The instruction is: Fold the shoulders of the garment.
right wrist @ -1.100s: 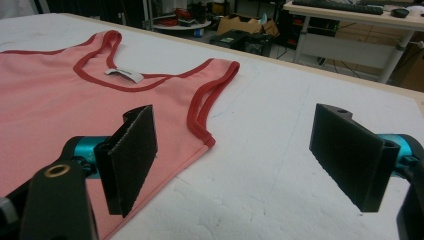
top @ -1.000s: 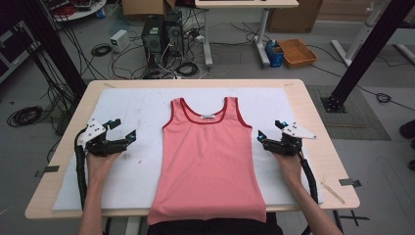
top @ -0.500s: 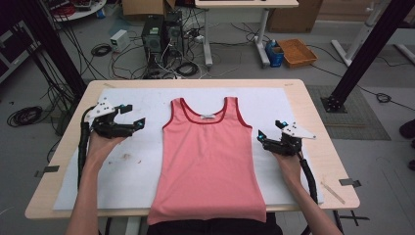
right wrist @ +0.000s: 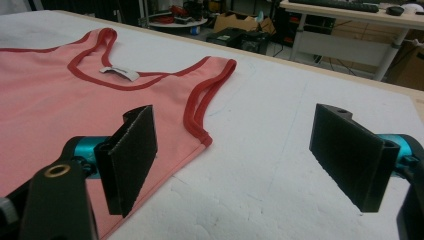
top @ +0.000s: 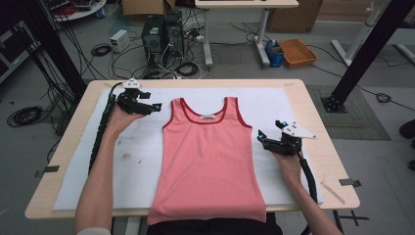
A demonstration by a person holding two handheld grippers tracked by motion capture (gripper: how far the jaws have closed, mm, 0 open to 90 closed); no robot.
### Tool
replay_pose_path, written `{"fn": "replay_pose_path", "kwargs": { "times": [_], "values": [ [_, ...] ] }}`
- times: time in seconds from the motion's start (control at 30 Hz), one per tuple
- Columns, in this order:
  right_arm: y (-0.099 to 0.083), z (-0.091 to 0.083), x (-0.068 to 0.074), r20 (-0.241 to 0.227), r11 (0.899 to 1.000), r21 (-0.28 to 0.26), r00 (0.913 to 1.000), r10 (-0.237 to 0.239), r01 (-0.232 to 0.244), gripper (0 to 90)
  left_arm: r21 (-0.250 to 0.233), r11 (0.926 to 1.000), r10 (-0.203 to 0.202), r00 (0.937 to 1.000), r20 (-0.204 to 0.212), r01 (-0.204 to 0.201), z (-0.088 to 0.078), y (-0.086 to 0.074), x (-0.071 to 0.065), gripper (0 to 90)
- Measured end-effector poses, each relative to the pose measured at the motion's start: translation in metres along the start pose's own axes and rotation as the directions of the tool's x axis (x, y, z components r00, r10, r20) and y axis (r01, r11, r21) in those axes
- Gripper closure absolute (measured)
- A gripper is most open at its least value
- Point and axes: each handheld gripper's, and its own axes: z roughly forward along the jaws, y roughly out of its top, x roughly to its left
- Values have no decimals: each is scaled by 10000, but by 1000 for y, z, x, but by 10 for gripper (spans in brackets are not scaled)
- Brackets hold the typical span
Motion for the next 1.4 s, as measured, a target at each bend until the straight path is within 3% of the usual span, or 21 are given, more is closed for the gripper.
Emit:
{"fn": "replay_pose_path", "kwargs": {
  "times": [0.4, 0.47, 0.67, 0.97, 1.23, 1.3, 1.4],
  "values": [
    [0, 0, 0, 25, 10000, 20, 10000, 5, -5, 188, 255, 9984, -493, 9983, -306, 501, 49, 23, 11, 249],
    [0, 0, 0, 15, 10000, 20, 10000, -13, 13, 188, 483, 9970, -585, 9977, -330, 601, 60, 23, 12, 254],
    [0, 1, 0, 30, 10000, 31, 10000, -81, 81, 188, 1057, 9937, -329, 9980, -532, 384, 93, 21, 10, 257],
    [0, 1, 1, 46, 9999, 90, 9999, -97, 97, 188, 1510, 9868, -493, 9967, -638, 585, 119, 3, 11, 281],
    [1, 1, 2, 79, 9998, 124, 9999, -142, 141, 188, 1426, 9889, -333, 9974, -634, 421, 123, 1, 8, 315],
    [1, 2, 2, 90, 9997, 133, 9997, -206, 205, 188, 1332, 9911, 28, 9987, -506, 40, 124, 2, 6, 376],
    [1, 2, 2, 102, 9997, 152, 9998, -179, 177, 188, 1232, 9906, 676, 9956, -655, -592, 127, 5, 2, 404]
  ]
}}
